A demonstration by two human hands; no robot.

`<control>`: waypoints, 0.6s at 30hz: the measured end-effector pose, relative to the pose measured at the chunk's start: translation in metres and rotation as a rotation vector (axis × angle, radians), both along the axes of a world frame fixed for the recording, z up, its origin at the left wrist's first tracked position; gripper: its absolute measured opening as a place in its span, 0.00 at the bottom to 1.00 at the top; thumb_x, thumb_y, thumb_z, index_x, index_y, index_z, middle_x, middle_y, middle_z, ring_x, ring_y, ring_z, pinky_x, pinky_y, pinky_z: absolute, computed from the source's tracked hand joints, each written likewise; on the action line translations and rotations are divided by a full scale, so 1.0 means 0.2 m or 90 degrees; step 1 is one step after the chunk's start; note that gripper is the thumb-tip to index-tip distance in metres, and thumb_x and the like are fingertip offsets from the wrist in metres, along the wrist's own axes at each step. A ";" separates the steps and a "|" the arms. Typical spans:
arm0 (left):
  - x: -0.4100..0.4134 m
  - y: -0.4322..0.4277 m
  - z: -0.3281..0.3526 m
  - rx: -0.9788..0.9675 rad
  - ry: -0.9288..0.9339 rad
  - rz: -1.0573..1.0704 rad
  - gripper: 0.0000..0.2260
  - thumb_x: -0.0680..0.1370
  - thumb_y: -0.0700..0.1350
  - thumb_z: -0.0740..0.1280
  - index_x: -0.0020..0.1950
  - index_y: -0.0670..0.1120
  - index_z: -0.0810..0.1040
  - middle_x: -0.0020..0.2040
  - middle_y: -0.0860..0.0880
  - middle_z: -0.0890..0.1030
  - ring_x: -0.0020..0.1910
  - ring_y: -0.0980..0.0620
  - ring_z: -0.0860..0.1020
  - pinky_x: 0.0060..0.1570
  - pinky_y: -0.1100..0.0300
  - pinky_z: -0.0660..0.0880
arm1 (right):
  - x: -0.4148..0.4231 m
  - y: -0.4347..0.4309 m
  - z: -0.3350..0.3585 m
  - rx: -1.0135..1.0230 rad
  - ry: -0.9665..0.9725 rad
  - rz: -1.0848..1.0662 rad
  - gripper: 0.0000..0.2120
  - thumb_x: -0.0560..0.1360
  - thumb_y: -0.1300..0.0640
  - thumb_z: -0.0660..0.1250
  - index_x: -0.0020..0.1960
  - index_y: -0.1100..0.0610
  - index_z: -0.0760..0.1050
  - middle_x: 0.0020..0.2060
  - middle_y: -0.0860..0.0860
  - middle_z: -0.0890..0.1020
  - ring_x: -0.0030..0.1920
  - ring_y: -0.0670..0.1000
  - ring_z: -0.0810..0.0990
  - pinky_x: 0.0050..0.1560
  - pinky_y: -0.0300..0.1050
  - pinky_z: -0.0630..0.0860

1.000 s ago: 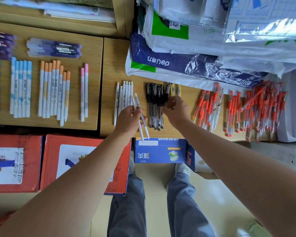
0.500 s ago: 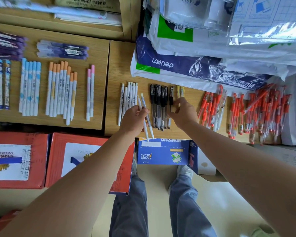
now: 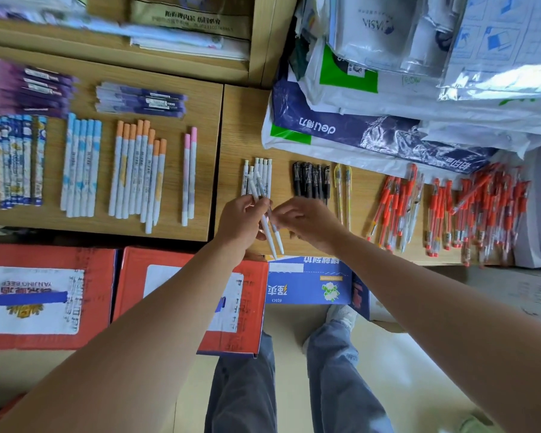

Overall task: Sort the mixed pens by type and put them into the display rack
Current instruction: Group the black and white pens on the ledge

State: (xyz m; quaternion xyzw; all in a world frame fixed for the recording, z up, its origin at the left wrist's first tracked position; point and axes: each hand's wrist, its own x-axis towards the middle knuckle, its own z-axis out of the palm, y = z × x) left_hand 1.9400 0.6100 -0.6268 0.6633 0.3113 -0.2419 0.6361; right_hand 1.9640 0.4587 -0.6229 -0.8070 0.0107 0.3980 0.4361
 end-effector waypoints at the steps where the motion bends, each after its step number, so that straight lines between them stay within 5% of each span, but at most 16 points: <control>1: 0.00 0.02 0.01 0.001 -0.005 -0.001 0.10 0.81 0.46 0.63 0.53 0.41 0.80 0.44 0.46 0.80 0.35 0.52 0.78 0.25 0.65 0.75 | -0.01 0.02 0.00 0.013 0.033 0.011 0.07 0.75 0.53 0.70 0.49 0.55 0.79 0.42 0.48 0.84 0.39 0.46 0.83 0.37 0.37 0.78; 5: -0.03 0.08 0.03 -0.016 -0.019 -0.009 0.09 0.80 0.47 0.63 0.51 0.44 0.80 0.44 0.46 0.80 0.36 0.51 0.79 0.28 0.64 0.76 | -0.04 0.07 0.01 0.038 0.064 -0.018 0.04 0.75 0.57 0.70 0.46 0.57 0.78 0.37 0.48 0.83 0.30 0.39 0.80 0.31 0.30 0.72; 12: -0.08 0.13 0.04 0.011 -0.030 -0.015 0.12 0.82 0.48 0.60 0.56 0.41 0.77 0.37 0.47 0.78 0.26 0.59 0.77 0.26 0.68 0.72 | -0.03 0.06 -0.02 -0.002 0.027 -0.106 0.03 0.77 0.61 0.68 0.50 0.57 0.76 0.39 0.54 0.84 0.32 0.47 0.80 0.37 0.42 0.78; 15: -0.09 0.15 0.00 0.103 -0.033 -0.052 0.14 0.82 0.50 0.58 0.57 0.40 0.76 0.32 0.47 0.76 0.23 0.57 0.73 0.28 0.63 0.71 | -0.03 0.04 -0.03 -0.028 0.020 -0.133 0.02 0.77 0.61 0.66 0.49 0.57 0.74 0.41 0.55 0.84 0.33 0.48 0.79 0.35 0.39 0.76; 18: -0.05 0.16 -0.05 0.214 -0.051 -0.094 0.14 0.83 0.48 0.57 0.59 0.39 0.73 0.43 0.41 0.79 0.32 0.52 0.74 0.34 0.59 0.69 | -0.02 0.01 -0.05 -0.050 0.006 -0.120 0.02 0.78 0.60 0.66 0.49 0.56 0.74 0.41 0.54 0.84 0.34 0.48 0.80 0.36 0.41 0.78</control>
